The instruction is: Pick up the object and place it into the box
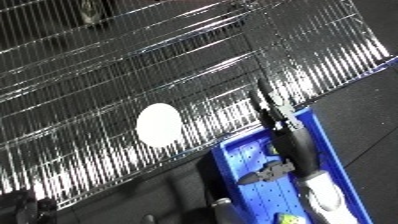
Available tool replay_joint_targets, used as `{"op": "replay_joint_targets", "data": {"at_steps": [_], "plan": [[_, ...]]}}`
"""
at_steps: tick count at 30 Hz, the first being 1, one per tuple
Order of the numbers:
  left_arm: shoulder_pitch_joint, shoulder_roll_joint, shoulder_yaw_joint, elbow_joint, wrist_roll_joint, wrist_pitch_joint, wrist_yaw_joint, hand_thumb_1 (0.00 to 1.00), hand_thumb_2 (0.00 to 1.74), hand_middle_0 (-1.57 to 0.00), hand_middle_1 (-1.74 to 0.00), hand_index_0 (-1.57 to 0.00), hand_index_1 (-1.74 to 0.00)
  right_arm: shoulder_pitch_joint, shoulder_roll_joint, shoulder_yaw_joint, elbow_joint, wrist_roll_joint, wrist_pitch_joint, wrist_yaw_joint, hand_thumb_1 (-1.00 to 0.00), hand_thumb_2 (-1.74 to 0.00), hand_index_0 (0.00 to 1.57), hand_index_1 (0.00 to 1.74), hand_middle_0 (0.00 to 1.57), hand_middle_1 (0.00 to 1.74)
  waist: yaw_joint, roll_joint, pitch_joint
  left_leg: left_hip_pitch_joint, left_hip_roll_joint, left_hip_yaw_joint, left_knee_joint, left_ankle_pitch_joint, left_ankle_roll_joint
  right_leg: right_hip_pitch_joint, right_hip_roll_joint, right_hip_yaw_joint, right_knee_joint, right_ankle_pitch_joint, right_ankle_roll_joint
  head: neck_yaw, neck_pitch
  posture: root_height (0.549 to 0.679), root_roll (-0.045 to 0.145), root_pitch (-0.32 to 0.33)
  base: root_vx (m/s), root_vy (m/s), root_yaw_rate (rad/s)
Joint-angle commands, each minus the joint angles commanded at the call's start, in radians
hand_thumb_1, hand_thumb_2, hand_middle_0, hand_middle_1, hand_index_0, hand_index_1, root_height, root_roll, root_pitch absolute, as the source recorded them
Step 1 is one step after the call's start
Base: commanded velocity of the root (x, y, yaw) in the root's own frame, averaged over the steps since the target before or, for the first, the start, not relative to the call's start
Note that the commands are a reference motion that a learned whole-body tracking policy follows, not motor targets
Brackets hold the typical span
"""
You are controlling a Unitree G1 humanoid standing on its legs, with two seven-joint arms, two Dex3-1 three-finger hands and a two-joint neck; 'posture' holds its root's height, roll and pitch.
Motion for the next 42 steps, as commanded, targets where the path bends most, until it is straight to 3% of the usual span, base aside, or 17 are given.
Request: {"op": "replay_joint_targets", "data": {"at_steps": [6,13,23,29,42], "plan": [[-0.001,0.001,-0.002,-0.006,0.005,0.015,-0.011,1.00,1.74,-1.57,-1.74,-1.57,-1.74,-0.027,0.004,0.033,0.027,-0.014,0.038,0.013,0.00,0.00,0.00,0.00,0.00,0.00,0.025,-0.002,0.002,-0.001,-0.004,-0.006,0.016,0.001,0.0003,0.000,-0.0117,-0.016,0.030,-0.010,-0.0019,-0.017,-0.041,0.631,0.071,-0.036,0.063,-0.008,0.182],[-0.011,0.006,-0.019,-0.019,0.014,0.032,-0.014,1.00,1.74,-1.57,-1.74,-1.57,-1.74,-0.071,0.012,0.055,0.058,-0.022,0.052,-0.012,0.00,0.00,0.00,0.00,0.00,0.00,0.046,0.002,0.014,-0.014,-0.013,-0.012,0.049,-0.005,0.0054,-0.016,-0.0212,-0.028,0.069,-0.016,-0.0031,-0.005,-0.066,0.625,0.070,-0.051,0.058,0.003,0.160],[-0.013,0.011,-0.032,-0.041,0.017,0.028,-0.010,1.00,1.74,-1.57,-1.74,-1.57,-1.74,-0.119,0.022,0.053,0.080,-0.025,0.032,-0.087,0.00,0.00,0.00,0.00,0.00,0.00,0.053,0.023,0.042,-0.082,-0.024,-0.003,0.132,-0.024,0.0204,-0.108,-0.0216,-0.024,0.173,-0.031,-0.0134,0.036,0.012,0.606,0.068,-0.056,0.034,0.024,0.103],[-0.023,0.010,-0.042,-0.056,0.013,0.016,0.007,1.00,1.74,-1.57,-1.74,-1.57,-1.74,-0.165,0.036,0.063,0.099,-0.039,0.026,-0.093,0.00,0.00,0.00,0.00,0.00,0.00,0.050,0.038,0.064,-0.137,-0.026,0.004,0.186,-0.035,0.0229,-0.174,-0.0171,-0.019,0.229,-0.041,-0.0173,0.040,0.036,0.594,0.068,-0.047,-0.004,0.041,0.051],[-0.052,0.013,-0.070,-0.079,0.006,-0.010,0.052,1.00,1.74,-1.57,-1.74,-1.57,-1.74,-0.255,0.026,0.087,0.139,-0.055,0.030,-0.119,0.00,0.00,0.00,0.00,0.00,0.00,0.053,0.052,0.066,-0.235,-0.029,0.014,0.254,-0.058,0.0266,-0.274,-0.0134,-0.018,0.285,-0.058,-0.0224,0.051,0.133,0.582,0.066,0.001,-0.010,0.038,0.043]]}}
